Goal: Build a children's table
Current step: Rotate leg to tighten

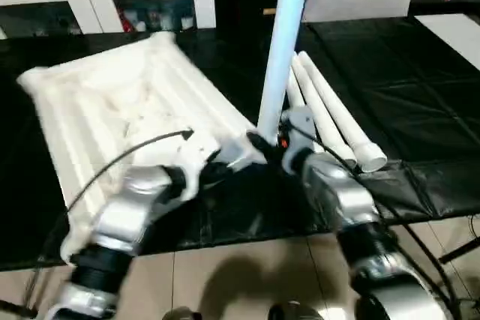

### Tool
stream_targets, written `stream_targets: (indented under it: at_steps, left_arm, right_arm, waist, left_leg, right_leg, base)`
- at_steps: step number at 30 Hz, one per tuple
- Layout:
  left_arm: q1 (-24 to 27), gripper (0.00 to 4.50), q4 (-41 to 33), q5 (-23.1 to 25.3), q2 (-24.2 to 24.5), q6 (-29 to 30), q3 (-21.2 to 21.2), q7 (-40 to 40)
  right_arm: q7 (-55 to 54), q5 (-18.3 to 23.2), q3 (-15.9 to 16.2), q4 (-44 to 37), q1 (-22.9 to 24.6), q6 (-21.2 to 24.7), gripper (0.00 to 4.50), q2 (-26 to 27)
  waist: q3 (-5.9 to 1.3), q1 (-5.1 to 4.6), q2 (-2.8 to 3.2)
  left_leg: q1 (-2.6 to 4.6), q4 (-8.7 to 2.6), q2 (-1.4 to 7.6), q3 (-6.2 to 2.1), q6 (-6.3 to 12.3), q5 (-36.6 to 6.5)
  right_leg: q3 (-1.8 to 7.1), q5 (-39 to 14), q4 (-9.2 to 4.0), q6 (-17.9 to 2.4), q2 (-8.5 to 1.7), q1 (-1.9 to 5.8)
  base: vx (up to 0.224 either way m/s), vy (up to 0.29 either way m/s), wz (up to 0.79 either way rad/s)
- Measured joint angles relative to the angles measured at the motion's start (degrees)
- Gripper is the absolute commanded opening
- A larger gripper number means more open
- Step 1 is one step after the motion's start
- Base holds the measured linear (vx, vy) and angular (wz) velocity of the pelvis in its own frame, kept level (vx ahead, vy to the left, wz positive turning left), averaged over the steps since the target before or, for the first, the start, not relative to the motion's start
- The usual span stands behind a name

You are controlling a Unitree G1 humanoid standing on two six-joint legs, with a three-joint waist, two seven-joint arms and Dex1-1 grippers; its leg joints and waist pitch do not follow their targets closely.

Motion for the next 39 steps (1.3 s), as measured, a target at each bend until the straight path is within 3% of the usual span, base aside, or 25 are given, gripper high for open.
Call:
stream_targets:
  at_steps: [1,2,3,14,26,29,32,39]
  left_arm:
    - [0.00,0.00,-0.15,0.15,-0.31,0.27,-0.05,0.52]
    - [-0.01,0.00,-0.23,0.22,-0.40,0.40,-0.06,0.87]
    - [-0.01,0.00,-0.23,0.25,-0.35,0.40,-0.07,0.92]
    - [-1.19,0.00,1.46,0.61,3.66,-2.72,-1.71,-1.66]
    - [-3.97,0.00,8.35,0.07,10.13,-11.94,-2.53,-10.35]
    - [-4.84,0.00,10.51,-1.09,13.94,-16.57,-3.93,-17.75]
    - [-5.12,0.00,12.70,-2.03,17.01,-20.12,-4.33,-24.61]
    - [-7.25,0.00,14.97,-2.26,17.71,-25.38,-7.77,-32.67]
  right_arm:
    - [-0.48,-0.04,-0.06,0.57,-0.34,-0.28,2.76,0.11]
    - [-0.83,-0.24,-0.19,1.28,-0.64,-0.87,3.32,0.37]
    - [-1.03,-0.33,-0.33,1.51,-0.64,-1.29,3.46,0.62]
    - [2.16,0.77,-1.08,1.55,0.24,-3.61,4.44,1.47]
    - [19.36,2.32,3.44,-12.13,6.83,-1.86,4.44,-10.45]
    - [28.12,2.80,5.96,-16.80,8.25,-1.79,4.44,-17.83]
    - [34.55,3.04,6.32,-18.41,8.35,-1.39,4.44,-22.52]
    - [43.29,3.41,10.30,-18.92,7.83,-1.25,4.44,-25.18]
  waist:
    - [0.00,0.06,0.00]
    - [-0.02,0.06,-0.02]
    - [-0.03,0.05,-0.03]
    - [-0.03,-0.19,-0.05]
    - [-0.03,0.49,-0.05]
    - [-0.03,1.34,-0.05]
    - [-0.04,2.02,-0.05]
    - [-0.05,3.68,-0.06]
  left_leg:
    - [0.00,-0.01,0.00,0.00,0.12,0.07]
    - [0.00,-0.02,0.00,0.00,0.30,0.17]
    - [0.00,-0.04,0.00,0.00,0.30,0.17]
    - [0.00,-0.03,0.06,-0.01,0.26,0.20]
    - [-0.08,0.05,0.05,-0.05,0.27,0.20]
    - [0.00,0.06,0.06,-0.09,0.28,0.20]
    - [0.01,0.10,0.05,-0.08,0.30,0.20]
    - [0.02,0.21,0.06,-0.01,0.30,0.22]
  right_leg:
    - [0.00,0.00,-0.01,0.00,0.00,0.00]
    - [-0.01,-0.01,-0.01,0.01,0.00,0.00]
    - [-0.01,-0.01,-0.02,0.01,0.01,0.00]
    - [-0.02,0.02,0.05,-0.01,0.07,-0.06]
    - [-0.03,0.03,0.05,-0.01,0.06,-0.12]
    - [-0.06,0.02,0.01,0.00,0.07,-0.13]
    - [-0.06,0.02,0.04,0.00,0.05,-0.12]
    - [-0.06,0.04,0.09,-0.03,-0.04,-0.05]
  base:
    - [0.000,0.000,0.00]
    - [0.000,0.000,0.00]
    - [0.000,0.000,0.00]
    - [0.000,0.000,0.00]
    - [0.000,0.000,0.00]
    - [0.000,0.000,0.00]
    - [0.000,0.000,0.00]
    - [0.000,0.000,0.00]
